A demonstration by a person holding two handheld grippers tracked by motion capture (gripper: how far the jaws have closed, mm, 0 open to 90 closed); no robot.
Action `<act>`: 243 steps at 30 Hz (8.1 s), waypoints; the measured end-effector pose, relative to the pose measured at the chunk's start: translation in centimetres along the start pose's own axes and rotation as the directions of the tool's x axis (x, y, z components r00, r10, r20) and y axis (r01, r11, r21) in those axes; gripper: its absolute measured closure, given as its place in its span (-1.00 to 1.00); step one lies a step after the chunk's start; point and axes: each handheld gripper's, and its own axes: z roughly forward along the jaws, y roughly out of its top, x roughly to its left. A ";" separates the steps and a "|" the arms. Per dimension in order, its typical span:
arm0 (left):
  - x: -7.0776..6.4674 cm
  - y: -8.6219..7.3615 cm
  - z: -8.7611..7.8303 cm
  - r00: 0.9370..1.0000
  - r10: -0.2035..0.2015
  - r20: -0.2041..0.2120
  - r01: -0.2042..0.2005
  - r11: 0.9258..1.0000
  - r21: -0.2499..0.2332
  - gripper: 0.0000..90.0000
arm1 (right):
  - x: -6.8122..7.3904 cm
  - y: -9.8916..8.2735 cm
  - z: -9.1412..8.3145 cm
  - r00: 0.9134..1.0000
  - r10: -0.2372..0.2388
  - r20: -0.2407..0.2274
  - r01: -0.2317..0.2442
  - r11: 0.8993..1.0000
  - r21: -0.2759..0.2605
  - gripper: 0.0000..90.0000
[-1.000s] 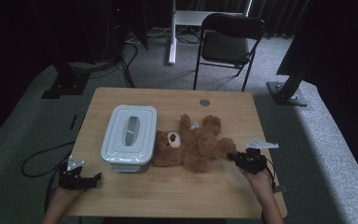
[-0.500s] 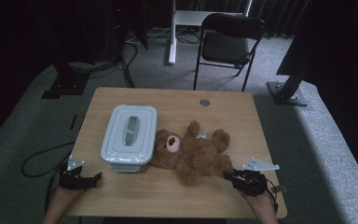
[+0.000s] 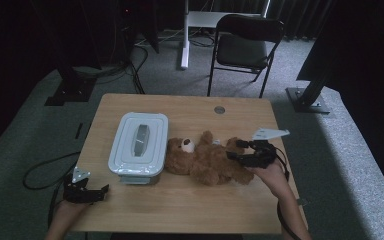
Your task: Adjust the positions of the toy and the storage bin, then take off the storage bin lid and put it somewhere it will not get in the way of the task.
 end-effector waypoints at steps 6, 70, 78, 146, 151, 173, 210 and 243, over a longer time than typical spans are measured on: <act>0.0 0.0 0.0 1.000 0.000 0.000 0.000 1.000 0.000 -0.97 | -2.2 1.1 4.9 0.995 0.010 -0.096 -0.002 0.996 0.088 -0.27; -0.1 0.0 0.0 1.000 0.016 0.018 -0.016 1.000 0.001 -0.97 | -9.4 -2.3 1.6 0.639 0.505 0.581 -0.428 0.860 -0.277 -0.55; 0.1 1.5 -0.2 0.999 0.010 -0.045 -0.012 0.999 -0.045 -0.97 | -6.2 0.1 2.7 0.755 0.397 0.521 -0.347 0.917 -0.196 -0.64; -9.9 10.4 2.8 0.982 0.172 0.080 -0.160 0.978 -0.132 -0.97 | 0.6 -0.5 17.3 0.979 0.133 0.154 -0.152 0.981 0.117 -0.62; -10.9 10.5 3.1 0.977 0.177 0.118 -0.160 0.977 -0.137 -0.97 | 0.4 -1.6 15.5 0.976 0.122 0.180 -0.142 0.985 0.099 -0.62; -12.0 9.1 2.8 0.951 0.180 0.250 -0.146 0.978 -0.149 -0.97 | -0.7 -4.6 11.6 0.962 0.103 0.254 -0.103 0.995 -0.010 -0.69; -4.0 3.1 -2.1 0.977 0.116 0.180 -0.099 0.990 -0.100 -0.98 | -1.0 -14.1 1.8 0.948 0.105 0.302 -0.097 0.994 -0.041 -0.72; -4.9 5.1 -5.9 0.963 0.142 0.228 -0.106 0.981 -0.166 -0.97 | -1.9 -15.9 -0.1 0.911 0.157 0.381 -0.165 0.986 -0.012 -0.70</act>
